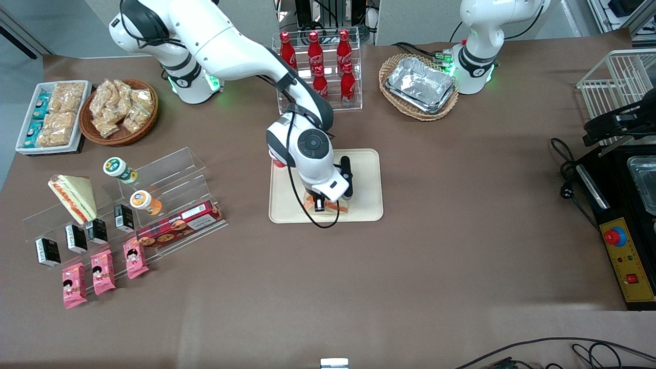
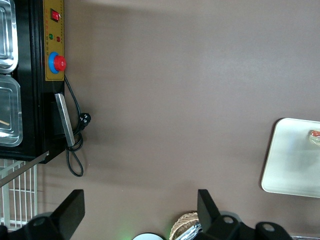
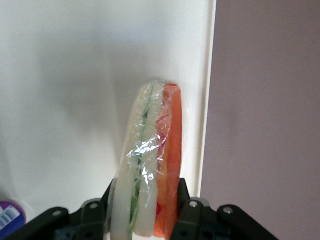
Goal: Place sandwich on tray
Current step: 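Lower the sandwich onto the tray and open the right gripper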
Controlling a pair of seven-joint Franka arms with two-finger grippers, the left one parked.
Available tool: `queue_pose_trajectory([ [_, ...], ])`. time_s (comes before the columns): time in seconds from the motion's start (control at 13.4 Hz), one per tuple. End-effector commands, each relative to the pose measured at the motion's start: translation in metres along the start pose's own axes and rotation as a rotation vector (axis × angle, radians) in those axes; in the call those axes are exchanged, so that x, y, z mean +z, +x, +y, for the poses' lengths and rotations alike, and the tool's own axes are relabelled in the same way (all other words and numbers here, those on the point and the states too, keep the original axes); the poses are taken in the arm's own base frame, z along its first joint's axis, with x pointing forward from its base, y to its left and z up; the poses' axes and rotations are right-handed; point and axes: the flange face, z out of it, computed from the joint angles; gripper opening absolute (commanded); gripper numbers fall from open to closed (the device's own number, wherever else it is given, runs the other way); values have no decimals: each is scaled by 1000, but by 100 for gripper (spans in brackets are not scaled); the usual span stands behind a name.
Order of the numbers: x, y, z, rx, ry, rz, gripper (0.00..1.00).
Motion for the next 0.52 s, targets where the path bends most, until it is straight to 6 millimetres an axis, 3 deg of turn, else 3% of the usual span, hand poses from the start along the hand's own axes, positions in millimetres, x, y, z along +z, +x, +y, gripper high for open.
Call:
queue_pose_trajectory([
  [0.0,9,0,0,1,-4,0,81],
  [0.07,6,-6,4,14,-1,3,100],
  [0.37,-26,-13,13,96,42,81,100],
  [0.45,-44,-28,22,132,63,89,100],
])
